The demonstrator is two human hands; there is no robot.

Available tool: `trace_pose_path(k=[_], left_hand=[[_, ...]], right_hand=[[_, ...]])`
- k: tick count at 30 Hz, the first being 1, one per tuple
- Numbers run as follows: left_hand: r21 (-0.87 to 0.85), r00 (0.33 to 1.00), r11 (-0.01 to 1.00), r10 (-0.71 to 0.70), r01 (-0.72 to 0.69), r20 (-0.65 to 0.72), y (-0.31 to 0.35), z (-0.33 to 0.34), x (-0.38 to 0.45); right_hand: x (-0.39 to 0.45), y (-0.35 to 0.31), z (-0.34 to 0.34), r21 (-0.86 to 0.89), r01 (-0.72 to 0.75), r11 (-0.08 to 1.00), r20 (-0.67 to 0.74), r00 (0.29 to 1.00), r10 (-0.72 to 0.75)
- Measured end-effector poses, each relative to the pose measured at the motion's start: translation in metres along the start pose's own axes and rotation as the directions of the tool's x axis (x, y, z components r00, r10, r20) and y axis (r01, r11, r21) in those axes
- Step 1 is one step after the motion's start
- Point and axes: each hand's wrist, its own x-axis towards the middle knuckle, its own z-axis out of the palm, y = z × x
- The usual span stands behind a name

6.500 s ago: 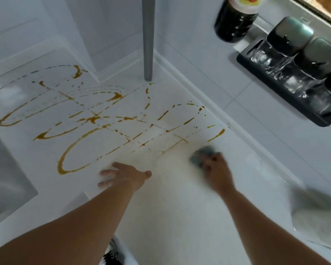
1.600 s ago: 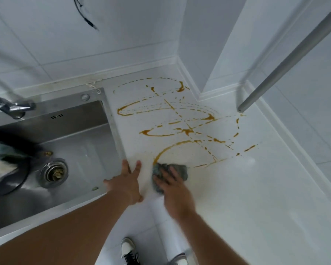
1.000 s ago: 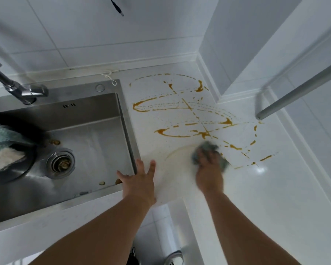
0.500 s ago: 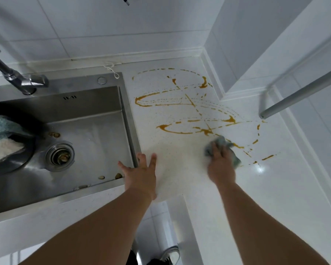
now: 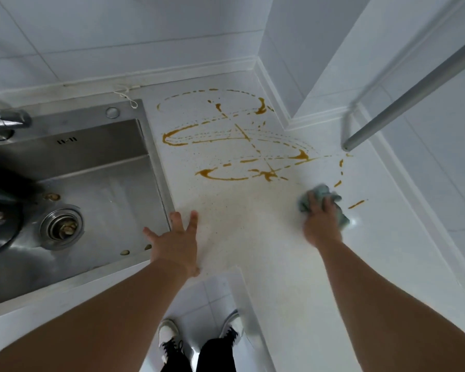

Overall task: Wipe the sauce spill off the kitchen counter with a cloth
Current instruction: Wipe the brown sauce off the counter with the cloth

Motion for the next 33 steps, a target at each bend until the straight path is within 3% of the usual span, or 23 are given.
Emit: trace_pose_path(k=[2, 4, 5, 6, 8, 9, 10, 12, 13, 15, 17, 18, 19, 20, 22, 23, 24, 25, 27, 28, 29, 31, 33], left_hand=[[-0.014, 1.000, 1.000, -0.013, 0.013, -0.011, 0.004, -0.004, -0.001], [0.019, 0.999, 0.999, -0.035, 0.035, -0.003, 0.002, -0.009, -0.003], [0.040, 0.999, 0.998, -0.050, 0.049, 0.018, 0.007, -0.012, -0.007], [0.045, 0.997, 0.996, -0.076, 0.075, 0.023, 0.016, -0.017, -0.008], [-0.010, 0.992, 0.992, -0.125, 0.125, 0.022, 0.027, -0.019, -0.010], [-0.046, 0.994, 0.993, -0.112, 0.111, -0.013, 0.038, -0.021, -0.010], [-0.078, 0.995, 0.994, -0.076, 0.071, -0.060, 0.050, -0.021, -0.010], [-0.133, 0.995, 0.991, 0.013, -0.026, -0.096, 0.078, -0.021, -0.010], [-0.169, 0.998, 0.985, 0.031, -0.042, -0.063, 0.092, -0.023, -0.010], [-0.273, 1.000, 0.962, -0.016, 0.021, 0.020, 0.122, -0.029, -0.006], [-0.378, 0.987, 0.912, -0.129, 0.157, 0.099, 0.149, -0.044, 0.004], [-0.418, 0.975, 0.882, -0.179, 0.217, 0.129, 0.163, -0.052, 0.010], [-0.445, 0.964, 0.856, -0.216, 0.264, 0.155, 0.169, -0.059, 0.013], [-0.449, 0.954, 0.843, -0.238, 0.296, 0.182, 0.182, -0.065, 0.019], [-0.412, 0.936, 0.843, -0.277, 0.345, 0.217, 0.196, -0.070, 0.030], [-0.401, 0.928, 0.841, -0.292, 0.364, 0.230, 0.203, -0.068, 0.032], [-0.410, 0.923, 0.830, -0.307, 0.379, 0.233, 0.201, -0.064, 0.030], [-0.429, 0.927, 0.823, -0.308, 0.373, 0.214, 0.210, -0.061, 0.034], [-0.454, 0.929, 0.810, -0.314, 0.370, 0.197, 0.212, -0.055, 0.038], [-0.457, 0.928, 0.808, -0.313, 0.372, 0.202, 0.213, -0.055, 0.039], [-0.452, 0.927, 0.810, -0.314, 0.374, 0.204, 0.214, -0.057, 0.040], [-0.445, 0.928, 0.814, -0.314, 0.373, 0.202, 0.215, -0.059, 0.038], [-0.446, 0.928, 0.813, -0.316, 0.373, 0.198, 0.214, -0.058, 0.036]], right_hand=[[-0.020, 0.013, 0.005, -0.025, -0.022, 0.999, -0.030, 0.999, 0.021], [-0.059, -0.012, 0.037, 0.042, 0.061, 0.997, -0.073, 0.996, -0.058], [-0.080, -0.018, 0.055, 0.078, 0.188, 0.979, -0.101, 0.979, -0.180], [-0.099, -0.024, 0.065, 0.053, 0.396, 0.917, -0.041, 0.918, -0.394], [-0.113, -0.015, 0.065, -0.063, 0.705, 0.706, 0.163, 0.706, -0.690], [-0.098, 0.001, 0.052, -0.034, 0.770, 0.637, 0.195, 0.631, -0.751], [-0.078, 0.022, 0.033, -0.029, 0.773, 0.634, 0.192, 0.627, -0.755], [-0.031, 0.064, -0.010, 0.041, 0.626, 0.779, 0.027, 0.779, -0.627], [-0.004, 0.084, -0.032, 0.019, 0.481, 0.876, -0.074, 0.875, -0.479], [0.035, 0.098, -0.060, 0.081, 0.179, 0.980, -0.152, 0.974, -0.165], [0.044, 0.082, -0.053, 0.114, 0.033, 0.993, -0.217, 0.976, -0.008], [0.036, 0.067, -0.043, 0.215, 0.061, 0.975, -0.238, 0.971, -0.008], [0.018, 0.056, -0.020, 0.247, 0.194, 0.949, -0.250, 0.959, -0.130], [-0.005, 0.055, -0.004, 0.155, 0.391, 0.907, -0.173, 0.915, -0.364], [-0.027, 0.077, 0.008, -0.055, 0.687, 0.724, -0.003, 0.725, -0.688], [-0.016, 0.101, -0.003, -0.066, 0.766, 0.639, 0.029, 0.642, -0.766], [0.003, 0.120, -0.017, -0.052, 0.767, 0.639, 0.004, 0.640, -0.768], [0.031, 0.147, -0.038, -0.009, 0.694, 0.720, -0.063, 0.718, -0.693], [0.082, 0.178, -0.081, 0.068, 0.398, 0.915, -0.171, 0.908, -0.382], [0.105, 0.182, -0.098, 0.049, 0.235, 0.971, -0.183, 0.958, -0.223], [0.123, 0.179, -0.107, 0.053, 0.114, 0.992, -0.179, 0.978, -0.103], [0.137, 0.145, -0.102, 0.107, 0.042, 0.993, -0.179, 0.984, -0.022], [0.121, 0.102, -0.082, 0.194, 0.130, 0.972, -0.132, 0.986, -0.105]])
